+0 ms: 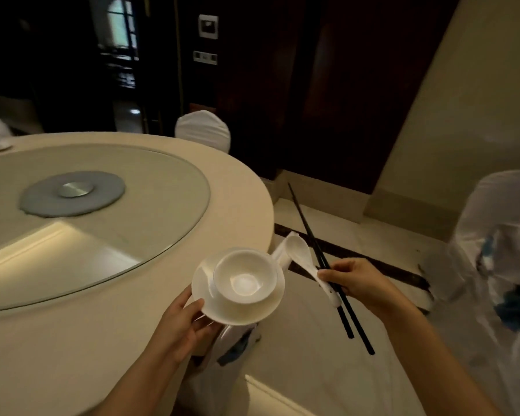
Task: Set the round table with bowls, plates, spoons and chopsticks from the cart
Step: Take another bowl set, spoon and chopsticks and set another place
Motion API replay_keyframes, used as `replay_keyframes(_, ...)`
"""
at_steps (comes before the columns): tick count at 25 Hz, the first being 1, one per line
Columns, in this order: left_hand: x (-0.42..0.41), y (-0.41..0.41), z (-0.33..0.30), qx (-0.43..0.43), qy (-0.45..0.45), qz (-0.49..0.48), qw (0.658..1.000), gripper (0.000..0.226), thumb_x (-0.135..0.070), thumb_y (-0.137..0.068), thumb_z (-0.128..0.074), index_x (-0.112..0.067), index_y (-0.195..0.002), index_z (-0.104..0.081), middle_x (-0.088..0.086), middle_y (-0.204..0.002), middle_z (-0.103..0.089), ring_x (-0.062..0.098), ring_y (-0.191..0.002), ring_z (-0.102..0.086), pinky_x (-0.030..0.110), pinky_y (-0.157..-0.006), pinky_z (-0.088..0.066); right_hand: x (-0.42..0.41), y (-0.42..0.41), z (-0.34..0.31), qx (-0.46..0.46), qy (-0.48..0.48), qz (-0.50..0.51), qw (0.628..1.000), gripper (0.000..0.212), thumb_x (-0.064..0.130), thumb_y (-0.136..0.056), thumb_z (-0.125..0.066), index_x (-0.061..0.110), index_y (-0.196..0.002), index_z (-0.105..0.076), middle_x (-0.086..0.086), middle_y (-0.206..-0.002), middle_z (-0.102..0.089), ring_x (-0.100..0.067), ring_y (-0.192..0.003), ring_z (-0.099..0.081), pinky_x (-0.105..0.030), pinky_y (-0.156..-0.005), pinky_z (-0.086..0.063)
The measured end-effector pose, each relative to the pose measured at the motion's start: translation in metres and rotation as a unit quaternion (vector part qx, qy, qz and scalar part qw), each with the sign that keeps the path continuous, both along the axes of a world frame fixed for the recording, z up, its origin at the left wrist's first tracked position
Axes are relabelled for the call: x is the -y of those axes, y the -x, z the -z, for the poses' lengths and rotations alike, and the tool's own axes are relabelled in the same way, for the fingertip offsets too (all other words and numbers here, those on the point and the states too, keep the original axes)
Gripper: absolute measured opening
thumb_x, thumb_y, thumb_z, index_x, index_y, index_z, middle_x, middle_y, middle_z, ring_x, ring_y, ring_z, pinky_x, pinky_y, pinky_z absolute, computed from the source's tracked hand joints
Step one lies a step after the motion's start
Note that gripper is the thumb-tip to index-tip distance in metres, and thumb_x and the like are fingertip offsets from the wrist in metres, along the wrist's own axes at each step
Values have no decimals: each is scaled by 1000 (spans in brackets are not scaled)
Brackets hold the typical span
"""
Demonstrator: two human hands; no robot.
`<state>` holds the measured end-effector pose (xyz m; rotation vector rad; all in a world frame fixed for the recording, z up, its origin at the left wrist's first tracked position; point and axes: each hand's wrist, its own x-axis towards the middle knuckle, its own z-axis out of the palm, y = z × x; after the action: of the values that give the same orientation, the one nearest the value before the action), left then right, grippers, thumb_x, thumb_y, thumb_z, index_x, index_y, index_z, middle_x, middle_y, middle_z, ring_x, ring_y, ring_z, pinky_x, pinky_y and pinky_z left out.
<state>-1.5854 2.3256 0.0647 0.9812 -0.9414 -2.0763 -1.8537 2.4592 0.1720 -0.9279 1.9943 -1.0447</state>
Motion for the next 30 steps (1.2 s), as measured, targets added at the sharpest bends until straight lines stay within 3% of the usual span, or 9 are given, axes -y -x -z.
replay_keyframes(3,18,34,3,16,-11,-65,998,47,0,-91,-46,-27,-130,-50,14,-110,-63,32,-85,-68,35,-56,-59,70,57,-8,-22,-24,-102,994,10,25,-79,-71,22,-70,-75,5,-64,-71,-2,-55,-65,-17,-55,-49)
replay_keyframes(8,69,74,25,27,-24,-154,987,47,-2,-92,-45,-28,-131,-49,12,-108,-65,26,-76,-73,35,-58,-59,197,110,-4,-61,-25,-259,964,10,24,-80,-70,18,-73,-75,-4,-75,-72,-17,-73,-65,-30,-73,-52)
replay_keyframes(13,123,103,37,31,-36,-230,972,46,-1,-92,-44,-29,-128,-50,12,-103,-68,27,-74,-73,37,-62,-57,307,132,1,-37,-30,-364,930,21,17,-82,-68,15,-61,-71,3,-56,-62,-11,-58,-54,-23,-60,-44)
replay_keyframes(16,148,119,34,39,-49,-277,959,46,0,-92,-45,-30,-126,-51,13,-98,-71,29,-76,-73,36,-59,-58,362,140,9,-14,-34,-409,912,22,14,-84,-66,8,-63,-68,-1,-56,-56,-10,-55,-48,-22,-57,-39)
replay_keyframes(18,161,128,40,48,-48,-307,949,46,-1,-92,-47,-30,-127,-50,12,-94,-74,31,-81,-72,37,-60,-58,396,143,17,-4,-45,-453,890,21,14,-84,-65,-2,-71,-67,-6,-60,-52,-10,-53,-46,-23,-57,-37)
replay_keyframes(23,187,171,63,62,-67,-378,921,49,-4,-92,-48,-29,-134,-45,13,-108,-70,31,-93,-69,40,-68,-58,476,151,44,-2,-62,-571,818,34,14,-82,-67,7,-54,-50,-2,-54,-39,-11,-50,-36,-21,-53,-31)
replay_keyframes(27,194,197,83,61,-96,-434,893,49,-6,-93,-48,-28,-137,-43,13,-117,-65,31,-100,-66,42,-73,-56,520,145,72,-29,-85,-654,751,29,15,-80,-68,6,-57,-52,2,-52,-37,-6,-47,-34,-14,-49,-30)
replay_keyframes(30,191,205,99,74,-124,-455,878,48,-7,-94,-47,-29,-136,-42,10,-117,-65,30,-101,-66,42,-74,-56,534,129,100,-46,-110,-704,701,22,15,-79,-69,0,-65,-63,-4,-61,-49,-9,-58,-45,-17,-59,-39)
